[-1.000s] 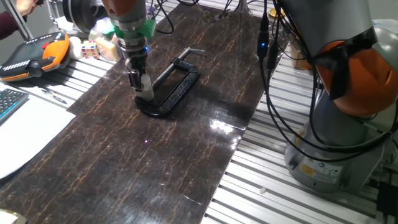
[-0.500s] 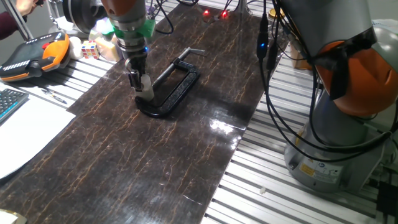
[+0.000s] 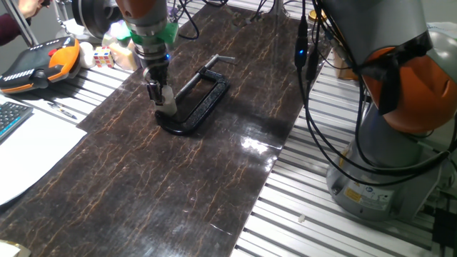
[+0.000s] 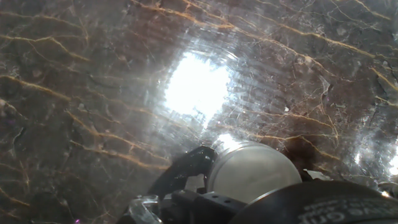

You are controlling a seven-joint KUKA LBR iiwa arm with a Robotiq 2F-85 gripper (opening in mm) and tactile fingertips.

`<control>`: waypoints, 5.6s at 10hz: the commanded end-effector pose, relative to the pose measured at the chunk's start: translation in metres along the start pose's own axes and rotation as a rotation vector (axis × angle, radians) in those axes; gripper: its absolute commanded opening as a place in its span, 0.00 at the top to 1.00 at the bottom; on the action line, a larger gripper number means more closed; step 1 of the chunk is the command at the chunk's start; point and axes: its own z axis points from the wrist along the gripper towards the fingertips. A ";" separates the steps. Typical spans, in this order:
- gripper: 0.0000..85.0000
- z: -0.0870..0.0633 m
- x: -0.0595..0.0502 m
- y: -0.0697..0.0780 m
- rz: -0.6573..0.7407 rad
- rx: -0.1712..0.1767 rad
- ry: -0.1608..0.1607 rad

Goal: Screw the lid onto the jar

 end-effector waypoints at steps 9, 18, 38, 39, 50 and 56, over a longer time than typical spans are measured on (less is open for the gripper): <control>0.19 0.000 0.000 0.000 0.070 0.010 -0.004; 0.08 0.001 0.001 0.000 0.172 0.021 -0.006; 0.12 0.002 0.001 0.000 0.167 0.028 -0.016; 0.18 0.002 0.001 0.000 0.161 0.028 -0.016; 0.19 0.001 0.002 0.000 0.272 0.025 -0.010; 0.19 0.001 0.002 0.000 0.413 0.025 -0.006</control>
